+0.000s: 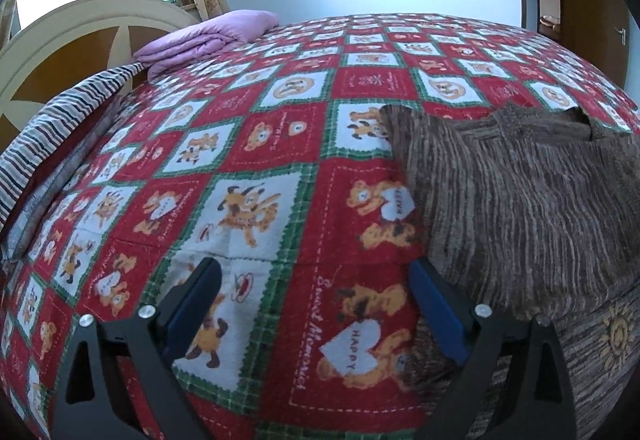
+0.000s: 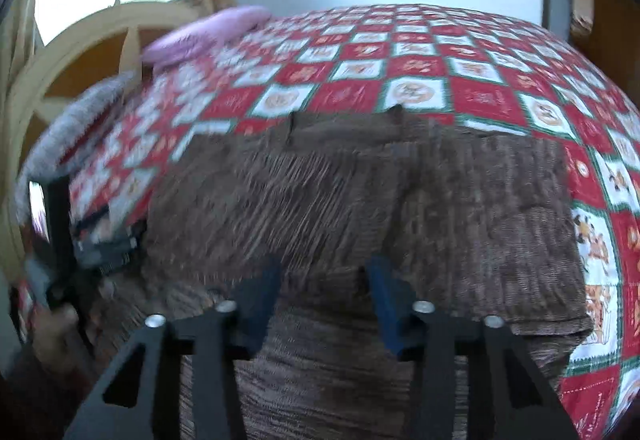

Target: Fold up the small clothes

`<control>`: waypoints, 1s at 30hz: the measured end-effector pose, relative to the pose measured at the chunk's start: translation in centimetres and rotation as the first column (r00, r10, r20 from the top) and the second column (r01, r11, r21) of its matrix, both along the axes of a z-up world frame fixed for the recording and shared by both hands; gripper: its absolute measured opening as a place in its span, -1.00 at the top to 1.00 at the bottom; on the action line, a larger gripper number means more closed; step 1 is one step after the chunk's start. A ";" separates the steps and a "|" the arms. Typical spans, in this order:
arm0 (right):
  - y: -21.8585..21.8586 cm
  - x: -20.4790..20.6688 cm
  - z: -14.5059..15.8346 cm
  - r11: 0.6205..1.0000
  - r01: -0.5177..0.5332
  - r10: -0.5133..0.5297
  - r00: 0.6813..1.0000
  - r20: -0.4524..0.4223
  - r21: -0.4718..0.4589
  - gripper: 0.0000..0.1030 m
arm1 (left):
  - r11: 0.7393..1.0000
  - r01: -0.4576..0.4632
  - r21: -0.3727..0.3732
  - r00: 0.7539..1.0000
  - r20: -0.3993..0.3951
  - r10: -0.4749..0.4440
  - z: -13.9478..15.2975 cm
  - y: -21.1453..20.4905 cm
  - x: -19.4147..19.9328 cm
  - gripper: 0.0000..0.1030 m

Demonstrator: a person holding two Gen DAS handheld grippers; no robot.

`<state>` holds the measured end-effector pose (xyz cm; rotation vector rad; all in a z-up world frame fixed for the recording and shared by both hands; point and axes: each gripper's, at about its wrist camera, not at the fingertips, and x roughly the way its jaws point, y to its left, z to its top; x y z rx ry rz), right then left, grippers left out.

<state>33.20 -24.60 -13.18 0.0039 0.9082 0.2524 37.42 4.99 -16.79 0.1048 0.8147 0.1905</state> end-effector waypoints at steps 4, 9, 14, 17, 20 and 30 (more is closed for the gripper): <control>-0.1 -1.3 -2.1 0.998 -0.010 0.008 0.999 -0.035 -0.067 0.38 | 1.000 -0.005 -0.023 1.000 -0.001 0.005 0.1 0.3 -0.1 -0.93; -0.9 -1.7 0.8 1.000 -0.006 0.007 1.000 0.027 -0.022 0.30 | 0.999 0.002 -0.035 1.000 -0.004 -0.002 0.0 0.3 -0.2 -0.94; -2.6 3.3 2.7 0.997 0.061 -0.063 0.997 0.043 0.036 0.16 | 0.998 -0.013 -0.067 1.000 -0.005 0.013 0.0 1.0 -0.2 -0.96; -2.7 7.0 0.9 0.995 0.095 -0.095 0.995 -0.032 0.019 0.16 | 0.997 -0.014 -0.082 1.000 -0.006 0.014 0.0 1.1 -0.2 -0.96; -1.9 9.1 -0.8 0.997 0.078 -0.079 0.995 -0.067 -0.019 0.36 | 0.995 -0.015 -0.096 1.000 -0.010 0.014 -0.1 1.3 -0.1 -0.96; -2.7 9.3 -0.4 0.982 0.155 -0.155 0.988 0.007 -0.107 0.40 | 0.997 -0.030 -0.068 0.998 0.049 0.033 1.8 1.4 -0.9 -0.95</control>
